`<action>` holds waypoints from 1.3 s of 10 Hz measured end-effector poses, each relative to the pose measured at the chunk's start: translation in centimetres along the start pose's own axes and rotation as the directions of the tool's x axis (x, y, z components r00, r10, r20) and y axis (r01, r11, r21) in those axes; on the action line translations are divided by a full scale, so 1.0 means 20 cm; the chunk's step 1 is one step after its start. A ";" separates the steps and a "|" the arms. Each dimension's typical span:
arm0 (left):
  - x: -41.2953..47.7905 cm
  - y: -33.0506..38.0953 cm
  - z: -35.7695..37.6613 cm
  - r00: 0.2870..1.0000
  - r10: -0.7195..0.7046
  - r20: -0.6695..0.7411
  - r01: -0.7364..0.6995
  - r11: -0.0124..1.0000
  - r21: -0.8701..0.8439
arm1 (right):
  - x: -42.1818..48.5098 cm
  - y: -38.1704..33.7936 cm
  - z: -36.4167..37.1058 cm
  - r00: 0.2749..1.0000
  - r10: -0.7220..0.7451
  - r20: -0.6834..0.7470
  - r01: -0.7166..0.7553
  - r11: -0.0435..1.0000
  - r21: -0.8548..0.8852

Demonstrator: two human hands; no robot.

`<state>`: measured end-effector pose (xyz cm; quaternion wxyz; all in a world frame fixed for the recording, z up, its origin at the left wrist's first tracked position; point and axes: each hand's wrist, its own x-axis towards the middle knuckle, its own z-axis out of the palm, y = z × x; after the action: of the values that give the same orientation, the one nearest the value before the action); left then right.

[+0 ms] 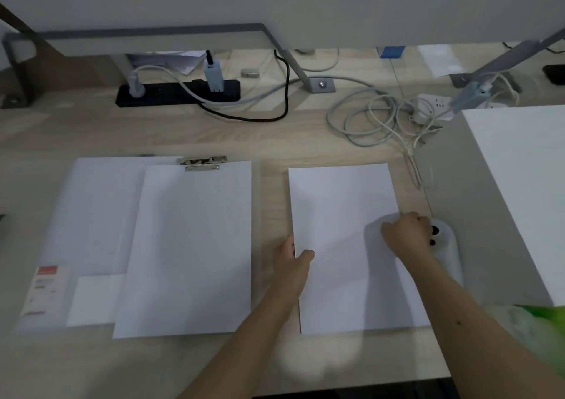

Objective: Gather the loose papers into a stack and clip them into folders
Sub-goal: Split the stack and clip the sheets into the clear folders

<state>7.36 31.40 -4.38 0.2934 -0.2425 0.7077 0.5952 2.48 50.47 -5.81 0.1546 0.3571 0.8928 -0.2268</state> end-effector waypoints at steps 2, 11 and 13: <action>0.03 -0.02 -0.04 0.999 -0.025 -0.042 0.027 0.998 0.049 | 0.03 -0.02 0.03 0.998 0.054 0.042 -0.053 0.998 -0.024; -0.11 0.18 -0.35 0.986 0.131 -0.103 -0.152 0.960 -0.235 | -0.44 -0.33 -0.42 0.887 -0.443 -0.129 0.409 0.626 0.664; -0.22 0.19 -0.77 0.902 0.361 -0.237 -0.397 0.909 -0.126 | -0.62 -0.59 -0.19 0.904 -0.418 -0.092 0.370 0.656 0.658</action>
<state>5.89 16.95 3.17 0.0738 -0.1849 0.7143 0.6710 2.32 37.78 6.29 -0.0048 0.1784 0.8036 -0.5678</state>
